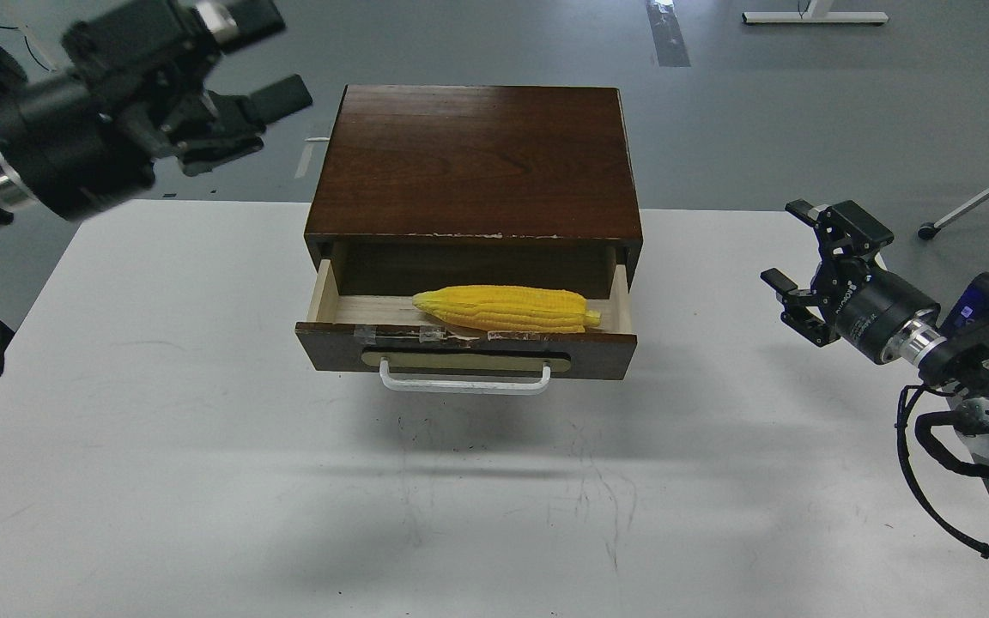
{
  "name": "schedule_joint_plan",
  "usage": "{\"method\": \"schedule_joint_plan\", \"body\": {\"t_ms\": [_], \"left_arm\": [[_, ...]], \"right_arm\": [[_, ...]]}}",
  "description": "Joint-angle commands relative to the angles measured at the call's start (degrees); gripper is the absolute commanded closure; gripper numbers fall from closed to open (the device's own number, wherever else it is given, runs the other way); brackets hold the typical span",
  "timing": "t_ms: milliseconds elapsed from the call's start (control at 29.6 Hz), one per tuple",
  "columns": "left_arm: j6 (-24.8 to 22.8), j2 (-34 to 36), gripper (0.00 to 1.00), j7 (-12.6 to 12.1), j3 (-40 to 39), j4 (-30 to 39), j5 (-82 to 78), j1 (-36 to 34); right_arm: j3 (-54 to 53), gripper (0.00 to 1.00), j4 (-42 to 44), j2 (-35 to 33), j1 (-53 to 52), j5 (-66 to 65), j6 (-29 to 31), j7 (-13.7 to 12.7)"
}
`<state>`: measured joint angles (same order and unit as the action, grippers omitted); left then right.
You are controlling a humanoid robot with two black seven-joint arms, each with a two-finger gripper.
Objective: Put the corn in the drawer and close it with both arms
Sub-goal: 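Bring the left gripper down in front of the drawer handle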
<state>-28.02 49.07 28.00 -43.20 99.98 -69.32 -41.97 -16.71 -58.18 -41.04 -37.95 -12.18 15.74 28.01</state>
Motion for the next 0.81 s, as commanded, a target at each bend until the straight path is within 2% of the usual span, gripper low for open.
{"method": "schedule_joint_plan", "body": {"t_ms": [0, 101, 202, 304, 337, 371, 405, 439, 607, 776], "left_arm": [[0.02, -7.39, 0.01, 0.0, 2.49, 1.01, -14.76, 1.01], [0.02, -9.43, 0.02, 0.0, 4.53, 1.01, -17.87, 1.1], [0.02, -12.42, 0.07, 0.0, 9.53, 1.01, -20.33, 1.45], [0.02, -12.95, 0.23, 0.0, 12.7, 0.83, -21.83, 2.42], [0.02, -12.95, 0.33, 0.0, 13.4, 0.75, -21.83, 2.77], [0.02, -12.95, 0.48, 0.0, 14.02, 0.66, -21.91, 3.12], [0.02, -12.95, 0.85, 0.0, 15.33, 0.57, -22.26, 4.17], [0.02, -12.95, 0.98, 0.0, 15.95, 0.48, -22.44, 4.61], [0.02, -12.51, 1.0, 0.0, 17.45, -0.66, -23.41, 11.11], [0.02, -12.51, 1.0, 0.0, 16.48, -5.66, -21.4, 16.3]], "right_arm": [[-0.08, 0.01, -0.01, -0.09, 0.34, -0.04, -0.01, -0.01], [-0.08, 0.01, -0.01, -0.09, 0.6, -0.04, -0.01, -0.01], [-0.08, 0.01, -0.01, -0.09, 0.86, -0.04, -0.01, -0.01], [-0.08, 0.01, -0.1, -0.18, 1.13, 0.05, -0.44, -0.01], [-0.08, 0.01, -0.01, -0.18, 1.13, -0.04, -0.53, -0.01], [-0.08, 0.01, -0.01, -0.18, 1.21, -0.04, -0.71, -0.01], [-0.08, 0.01, -0.01, -0.27, 1.22, -0.04, -0.97, -0.01], [-0.08, 0.01, -0.01, -0.18, 1.22, -0.04, -0.97, -0.01], [-0.08, 0.01, -0.09, -0.09, 1.48, 0.05, -0.97, -0.01], [0.01, 0.01, -0.1, -0.09, 1.57, 0.05, -0.97, -0.01]]}}
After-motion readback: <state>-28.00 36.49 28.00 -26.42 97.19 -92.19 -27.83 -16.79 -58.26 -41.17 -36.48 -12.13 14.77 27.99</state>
